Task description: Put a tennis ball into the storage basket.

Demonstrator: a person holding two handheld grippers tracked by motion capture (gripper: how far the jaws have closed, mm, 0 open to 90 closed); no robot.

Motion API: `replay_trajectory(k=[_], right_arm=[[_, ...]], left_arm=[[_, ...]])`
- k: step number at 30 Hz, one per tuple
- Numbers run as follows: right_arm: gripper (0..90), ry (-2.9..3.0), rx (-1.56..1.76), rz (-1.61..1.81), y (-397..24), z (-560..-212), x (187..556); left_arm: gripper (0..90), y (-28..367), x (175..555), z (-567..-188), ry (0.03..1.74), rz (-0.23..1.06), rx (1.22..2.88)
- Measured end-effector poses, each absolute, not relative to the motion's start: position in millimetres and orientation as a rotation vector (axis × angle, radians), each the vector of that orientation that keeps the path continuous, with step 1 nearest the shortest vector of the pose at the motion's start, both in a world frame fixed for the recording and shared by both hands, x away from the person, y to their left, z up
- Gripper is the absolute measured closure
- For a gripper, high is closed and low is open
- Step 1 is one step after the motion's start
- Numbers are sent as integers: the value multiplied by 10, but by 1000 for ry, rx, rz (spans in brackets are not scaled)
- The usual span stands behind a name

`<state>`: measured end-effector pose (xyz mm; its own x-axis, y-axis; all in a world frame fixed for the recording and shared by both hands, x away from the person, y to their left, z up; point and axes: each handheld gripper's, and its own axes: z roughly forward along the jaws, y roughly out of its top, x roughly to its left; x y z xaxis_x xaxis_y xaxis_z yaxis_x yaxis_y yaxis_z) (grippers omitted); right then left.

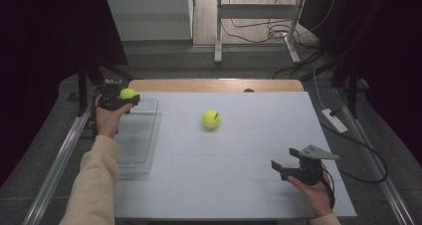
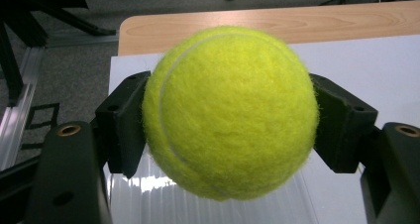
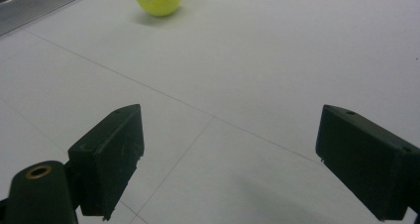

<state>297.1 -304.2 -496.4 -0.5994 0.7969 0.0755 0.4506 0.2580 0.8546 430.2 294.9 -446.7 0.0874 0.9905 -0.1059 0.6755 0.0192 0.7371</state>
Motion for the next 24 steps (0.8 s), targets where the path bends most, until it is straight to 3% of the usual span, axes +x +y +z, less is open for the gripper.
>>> replay_trajectory(k=[24], right_arm=[[113,2166,1136,1268,-3029,-4979,2971]], left_arm=[[268,3020,4405,-4650,1721,554,1809]])
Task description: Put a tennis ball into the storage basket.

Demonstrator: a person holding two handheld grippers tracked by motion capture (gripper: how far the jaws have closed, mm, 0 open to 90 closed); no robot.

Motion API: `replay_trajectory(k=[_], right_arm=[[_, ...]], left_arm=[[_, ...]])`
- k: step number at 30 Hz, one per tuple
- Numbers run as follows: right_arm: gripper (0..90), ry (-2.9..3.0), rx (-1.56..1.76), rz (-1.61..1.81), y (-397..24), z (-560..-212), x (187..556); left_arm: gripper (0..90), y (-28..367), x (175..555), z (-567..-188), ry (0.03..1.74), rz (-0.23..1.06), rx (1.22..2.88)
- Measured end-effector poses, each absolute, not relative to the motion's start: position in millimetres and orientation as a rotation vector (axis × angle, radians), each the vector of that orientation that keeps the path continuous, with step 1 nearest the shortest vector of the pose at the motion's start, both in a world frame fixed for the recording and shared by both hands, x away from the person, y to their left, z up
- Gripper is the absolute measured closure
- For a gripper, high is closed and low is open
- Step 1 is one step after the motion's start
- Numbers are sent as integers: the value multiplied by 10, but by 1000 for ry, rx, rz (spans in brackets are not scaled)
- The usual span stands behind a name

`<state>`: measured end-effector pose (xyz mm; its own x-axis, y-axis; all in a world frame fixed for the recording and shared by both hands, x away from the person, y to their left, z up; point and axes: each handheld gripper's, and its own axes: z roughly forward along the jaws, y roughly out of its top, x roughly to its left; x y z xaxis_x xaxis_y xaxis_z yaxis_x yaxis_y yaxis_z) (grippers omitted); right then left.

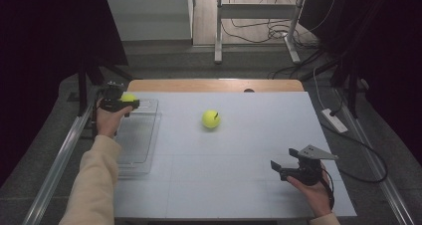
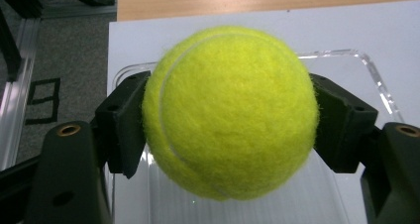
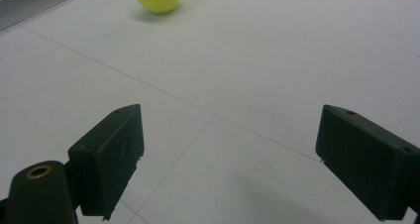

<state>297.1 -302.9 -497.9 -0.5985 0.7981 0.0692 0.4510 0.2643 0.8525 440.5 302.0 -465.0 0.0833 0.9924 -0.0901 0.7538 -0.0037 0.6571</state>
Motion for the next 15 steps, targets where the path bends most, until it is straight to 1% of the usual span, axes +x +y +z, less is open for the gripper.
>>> replay_trajectory(k=[15], right_arm=[[113,2170,1136,1264,-3026,-4985,2975]], left_arm=[[267,2997,4450,-4750,1761,494,1882]])
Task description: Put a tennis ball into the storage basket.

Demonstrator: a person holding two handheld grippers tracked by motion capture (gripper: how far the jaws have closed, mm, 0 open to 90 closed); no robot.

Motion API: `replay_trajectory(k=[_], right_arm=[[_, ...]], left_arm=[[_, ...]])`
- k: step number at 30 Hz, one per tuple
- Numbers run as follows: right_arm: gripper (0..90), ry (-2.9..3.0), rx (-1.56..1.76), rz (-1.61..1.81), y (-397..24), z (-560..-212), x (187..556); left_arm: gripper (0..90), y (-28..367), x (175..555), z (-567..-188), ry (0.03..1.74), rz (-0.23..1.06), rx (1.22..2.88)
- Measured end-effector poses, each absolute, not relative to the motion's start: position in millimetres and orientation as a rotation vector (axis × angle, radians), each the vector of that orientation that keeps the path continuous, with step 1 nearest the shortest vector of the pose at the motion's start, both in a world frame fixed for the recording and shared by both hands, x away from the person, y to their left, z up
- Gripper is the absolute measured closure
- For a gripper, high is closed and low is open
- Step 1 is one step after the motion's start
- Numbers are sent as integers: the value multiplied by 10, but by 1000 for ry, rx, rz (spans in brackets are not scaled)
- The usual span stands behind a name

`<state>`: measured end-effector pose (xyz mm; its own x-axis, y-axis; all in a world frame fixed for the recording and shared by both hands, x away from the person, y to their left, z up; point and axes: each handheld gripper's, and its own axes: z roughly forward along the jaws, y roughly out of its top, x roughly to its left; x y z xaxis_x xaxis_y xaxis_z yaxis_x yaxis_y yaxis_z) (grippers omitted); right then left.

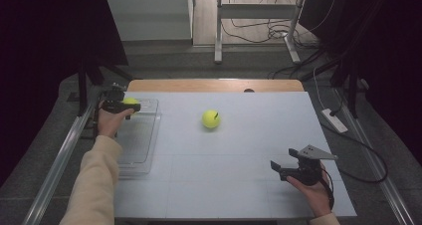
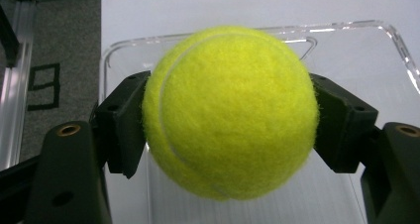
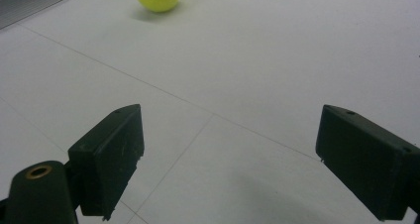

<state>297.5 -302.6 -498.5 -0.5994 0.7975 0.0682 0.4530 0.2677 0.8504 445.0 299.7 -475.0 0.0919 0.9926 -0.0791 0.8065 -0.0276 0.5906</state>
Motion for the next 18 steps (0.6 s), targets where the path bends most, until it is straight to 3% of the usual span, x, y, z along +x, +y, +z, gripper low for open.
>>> replay_trajectory(k=[18], right_arm=[[113,2172,1139,1262,-3022,-4993,2979]], left_arm=[[265,3037,4464,-4798,1803,475,1899]])
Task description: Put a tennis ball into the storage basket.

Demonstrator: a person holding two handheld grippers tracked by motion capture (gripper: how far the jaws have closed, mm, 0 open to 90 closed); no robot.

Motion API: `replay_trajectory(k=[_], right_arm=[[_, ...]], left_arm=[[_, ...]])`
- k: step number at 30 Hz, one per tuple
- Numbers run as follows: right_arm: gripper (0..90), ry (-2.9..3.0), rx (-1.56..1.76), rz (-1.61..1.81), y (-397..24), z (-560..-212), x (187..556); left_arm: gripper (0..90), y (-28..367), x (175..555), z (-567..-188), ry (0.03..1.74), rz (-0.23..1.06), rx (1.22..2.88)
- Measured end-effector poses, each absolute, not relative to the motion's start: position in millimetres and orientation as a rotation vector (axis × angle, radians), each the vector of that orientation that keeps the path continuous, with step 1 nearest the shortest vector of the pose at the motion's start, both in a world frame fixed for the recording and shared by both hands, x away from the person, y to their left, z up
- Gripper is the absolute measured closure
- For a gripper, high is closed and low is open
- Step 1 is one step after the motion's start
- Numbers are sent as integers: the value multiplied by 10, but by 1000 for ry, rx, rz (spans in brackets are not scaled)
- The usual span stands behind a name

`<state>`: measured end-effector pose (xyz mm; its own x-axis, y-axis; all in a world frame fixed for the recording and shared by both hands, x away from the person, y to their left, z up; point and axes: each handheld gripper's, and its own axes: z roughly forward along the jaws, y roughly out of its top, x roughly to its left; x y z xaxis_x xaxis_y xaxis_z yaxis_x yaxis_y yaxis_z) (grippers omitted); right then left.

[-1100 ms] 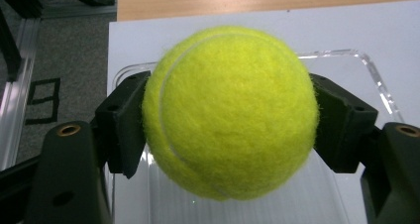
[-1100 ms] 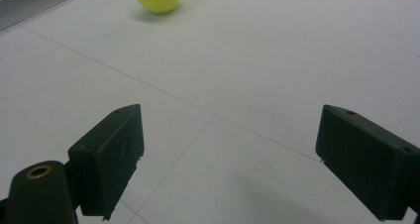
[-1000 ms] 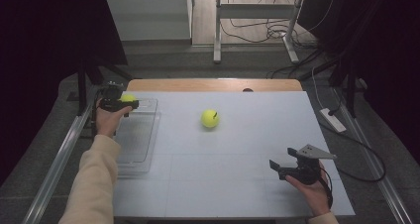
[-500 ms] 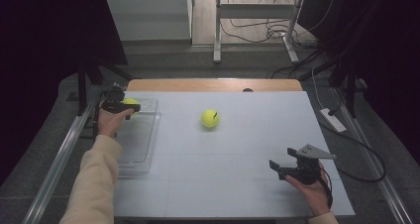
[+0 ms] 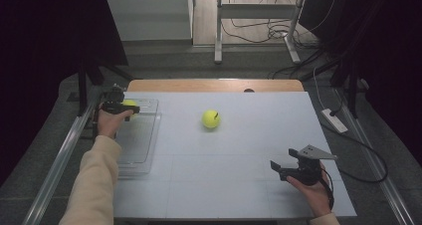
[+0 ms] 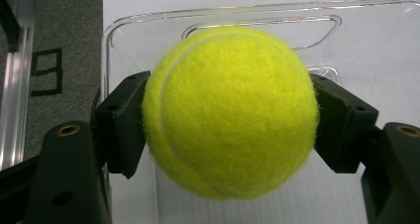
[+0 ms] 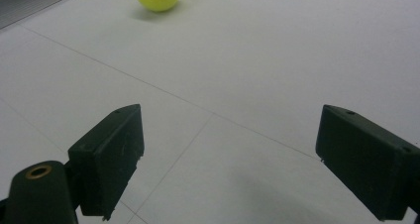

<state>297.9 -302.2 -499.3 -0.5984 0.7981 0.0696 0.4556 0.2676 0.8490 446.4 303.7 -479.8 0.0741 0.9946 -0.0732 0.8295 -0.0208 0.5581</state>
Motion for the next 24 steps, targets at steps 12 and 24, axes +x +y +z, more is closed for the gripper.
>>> replay_trajectory(k=[12,24], right_arm=[[113,2176,1139,1263,-3017,-4999,2978],[113,2175,1142,1272,-3024,-5000,2972]], left_arm=[[145,2994,4438,-4745,1751,465,1881],[140,3022,4296,-4615,1686,417,1807]])
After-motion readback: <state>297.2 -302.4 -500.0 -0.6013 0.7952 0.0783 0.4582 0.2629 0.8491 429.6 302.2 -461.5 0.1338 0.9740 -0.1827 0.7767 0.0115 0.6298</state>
